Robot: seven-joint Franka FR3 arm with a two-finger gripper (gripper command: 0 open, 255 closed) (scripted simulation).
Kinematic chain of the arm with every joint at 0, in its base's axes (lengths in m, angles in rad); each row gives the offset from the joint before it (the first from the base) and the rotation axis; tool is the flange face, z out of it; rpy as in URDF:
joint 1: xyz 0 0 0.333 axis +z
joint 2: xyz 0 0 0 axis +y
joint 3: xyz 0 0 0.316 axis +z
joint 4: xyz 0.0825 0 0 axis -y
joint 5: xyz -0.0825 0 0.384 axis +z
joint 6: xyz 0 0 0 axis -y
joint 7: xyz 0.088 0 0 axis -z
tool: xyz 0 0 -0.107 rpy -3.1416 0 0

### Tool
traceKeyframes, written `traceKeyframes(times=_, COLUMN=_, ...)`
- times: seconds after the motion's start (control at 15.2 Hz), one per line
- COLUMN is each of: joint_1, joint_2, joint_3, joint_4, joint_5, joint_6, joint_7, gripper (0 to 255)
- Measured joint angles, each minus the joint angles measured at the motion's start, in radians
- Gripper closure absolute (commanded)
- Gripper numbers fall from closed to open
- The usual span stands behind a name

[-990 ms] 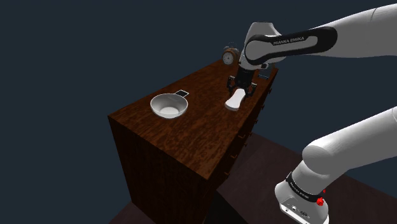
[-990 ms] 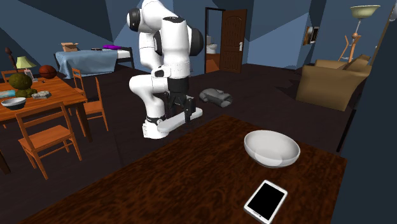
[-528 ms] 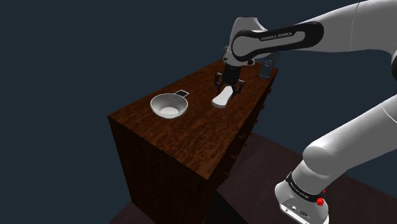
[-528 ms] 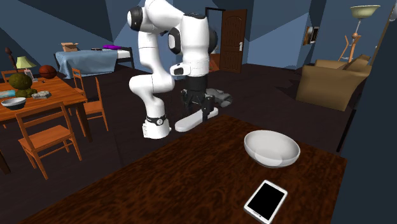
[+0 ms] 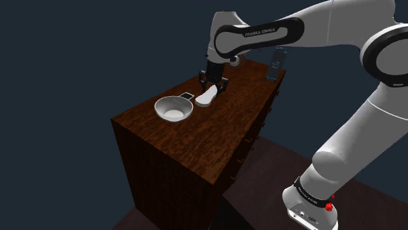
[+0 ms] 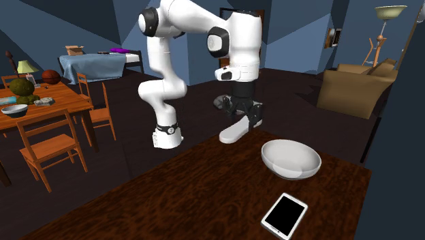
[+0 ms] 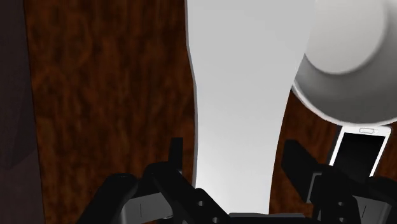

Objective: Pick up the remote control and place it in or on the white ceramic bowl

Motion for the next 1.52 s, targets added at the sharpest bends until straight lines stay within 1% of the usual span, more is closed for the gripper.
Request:
traceKeyframes(times=0.2, joint_1=0.031, joint_2=0.107, joint_3=0.027, joint_4=0.121, joint_5=-0.048, joint_6=-0.024, joint_7=0.074, gripper=255)
traceKeyframes(times=0.46, joint_1=0.086, joint_2=0.245, joint_3=0.049, joint_4=0.288, joint_5=-0.113, joint_6=-0.067, joint_7=0.159, gripper=255)
traceKeyframes(times=0.59, joint_1=0.126, joint_2=0.33, joint_3=0.055, joint_4=0.406, joint_5=-0.151, joint_6=-0.108, joint_7=0.201, gripper=255)
traceKeyframes(times=0.73, joint_1=0.175, joint_2=0.419, joint_3=0.056, joint_4=0.521, joint_5=-0.189, joint_6=-0.142, joint_7=0.243, gripper=255)
traceKeyframes(times=0.79, joint_1=0.202, joint_2=0.469, joint_3=0.055, joint_4=0.596, joint_5=-0.208, joint_6=-0.17, joint_7=0.26, gripper=255)
traceKeyframes(times=0.86, joint_1=0.218, joint_2=0.497, joint_3=0.053, joint_4=0.64, joint_5=-0.218, joint_6=-0.189, joint_7=0.268, gripper=255)
traceKeyframes(times=0.99, joint_1=0.227, joint_2=0.517, joint_3=0.051, joint_4=0.654, joint_5=-0.226, joint_6=-0.184, joint_7=0.275, gripper=255)
traceKeyframes(times=1.52, joint_1=0.221, joint_2=0.529, joint_3=0.046, joint_4=0.567, joint_5=-0.234, joint_6=-0.086, joint_7=0.284, gripper=255)
